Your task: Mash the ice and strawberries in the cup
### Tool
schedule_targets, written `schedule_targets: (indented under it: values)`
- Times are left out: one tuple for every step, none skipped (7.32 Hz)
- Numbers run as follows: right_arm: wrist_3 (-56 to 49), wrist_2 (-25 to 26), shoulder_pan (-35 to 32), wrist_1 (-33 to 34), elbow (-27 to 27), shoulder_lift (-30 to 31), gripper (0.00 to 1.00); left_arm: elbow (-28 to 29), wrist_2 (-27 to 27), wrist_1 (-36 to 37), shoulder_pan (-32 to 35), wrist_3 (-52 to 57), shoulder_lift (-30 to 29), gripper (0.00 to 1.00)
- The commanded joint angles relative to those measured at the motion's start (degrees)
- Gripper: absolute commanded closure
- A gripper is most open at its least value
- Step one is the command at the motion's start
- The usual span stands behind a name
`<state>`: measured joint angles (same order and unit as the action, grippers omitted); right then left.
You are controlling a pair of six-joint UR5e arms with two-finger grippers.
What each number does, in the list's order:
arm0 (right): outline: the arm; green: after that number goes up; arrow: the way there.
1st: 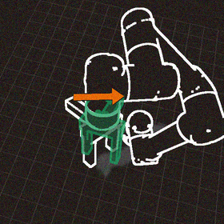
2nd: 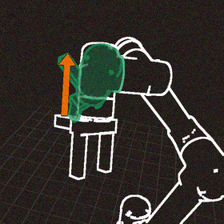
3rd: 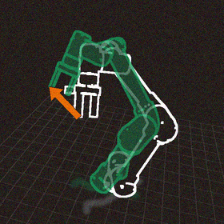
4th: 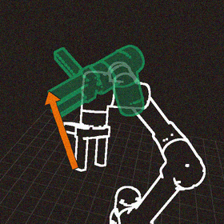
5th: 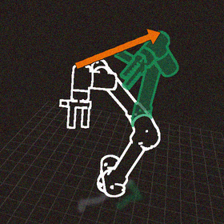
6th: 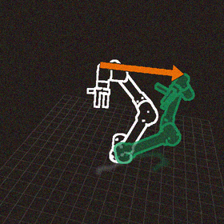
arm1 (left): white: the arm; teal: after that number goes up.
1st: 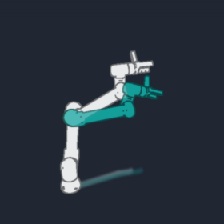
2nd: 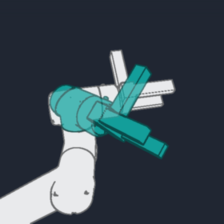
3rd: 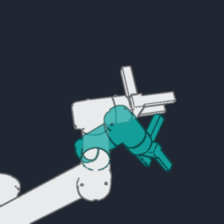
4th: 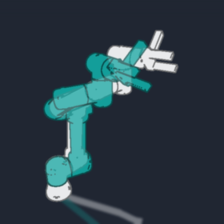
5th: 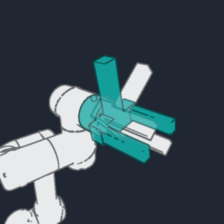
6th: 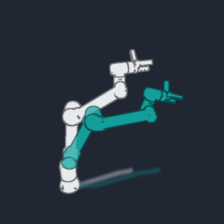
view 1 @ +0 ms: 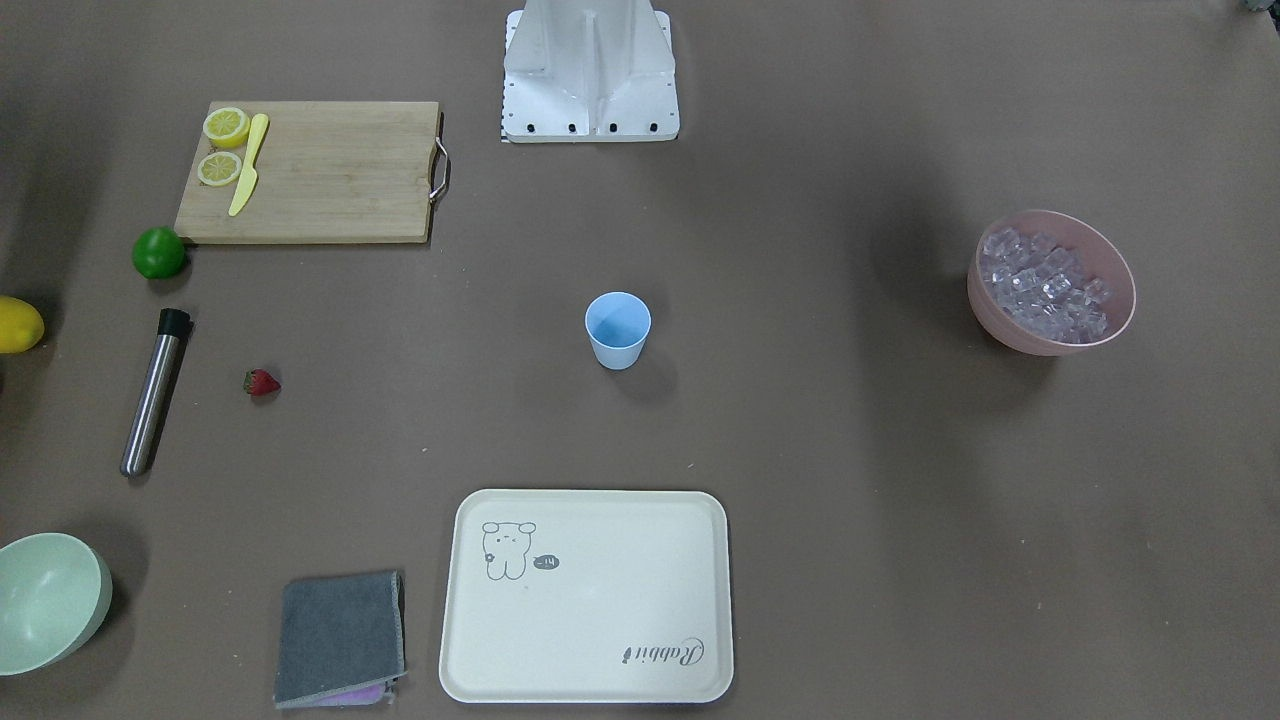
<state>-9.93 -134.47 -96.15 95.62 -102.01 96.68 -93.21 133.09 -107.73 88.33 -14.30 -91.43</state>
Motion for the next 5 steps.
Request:
schedule_targets:
  values:
    - [-0.1,0.0,0.0,0.0,0.6,0.0,0.00,-2.2,1.1,-0.4,-0.2,-4.8,0.3,0.02]
    - [-0.1,-0.1,0.0,0.0,0.6,0.2,0.00,-3.1,1.8,-2.1,-1.5,-10.4,0.3,0.02]
    - [-0.1,-0.1,0.0,0.0,0.5,0.3,0.00,-3.3,0.6,-6.7,-3.7,-17.4,0.4,0.02]
    - [-0.1,-0.3,0.0,-1.0,0.6,0.5,0.00,-3.5,-2.0,-12.5,-7.3,-22.4,1.9,0.02]
    - [-0.1,-0.2,0.0,-2.1,0.7,0.9,0.00,-4.9,-6.6,-15.7,-11.6,-29.2,2.8,0.02]
